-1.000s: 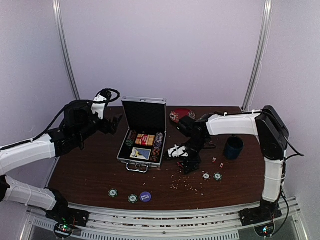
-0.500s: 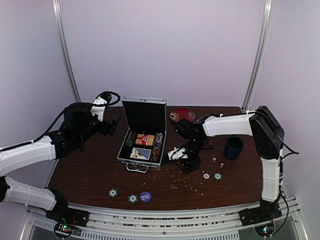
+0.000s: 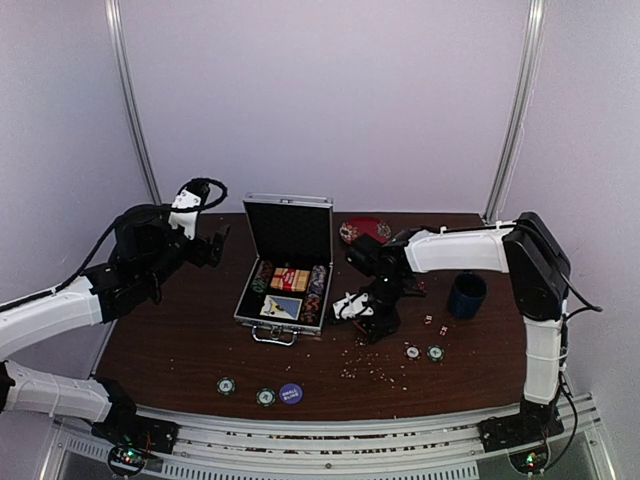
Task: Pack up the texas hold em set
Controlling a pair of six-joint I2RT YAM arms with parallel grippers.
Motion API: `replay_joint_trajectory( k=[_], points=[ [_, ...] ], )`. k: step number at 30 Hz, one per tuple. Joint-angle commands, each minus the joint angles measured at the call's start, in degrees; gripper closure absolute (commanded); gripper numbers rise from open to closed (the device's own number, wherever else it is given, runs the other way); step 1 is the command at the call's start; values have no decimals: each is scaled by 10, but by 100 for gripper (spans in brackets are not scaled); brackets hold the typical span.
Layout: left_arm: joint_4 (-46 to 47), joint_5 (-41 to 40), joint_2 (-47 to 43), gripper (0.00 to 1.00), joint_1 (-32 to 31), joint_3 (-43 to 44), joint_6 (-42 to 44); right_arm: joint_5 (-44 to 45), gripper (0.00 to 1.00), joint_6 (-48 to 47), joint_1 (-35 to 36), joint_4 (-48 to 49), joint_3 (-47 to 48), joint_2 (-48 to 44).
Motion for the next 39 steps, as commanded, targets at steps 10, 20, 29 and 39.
replay_joint_trajectory(
  k=[10,20,29,39],
  points=[
    [11,-86,-36,2,16,12,12,11,57,161,22,62,269,78],
    [32,-116,-53,2,17,-2,21,90,54,190,55,127,375,168],
    [29,-103,-58,2,17,-1,19,109,51,186,60,174,412,219],
    [24,-89,-59,2,18,2,18,140,49,156,59,225,414,253]
  ],
)
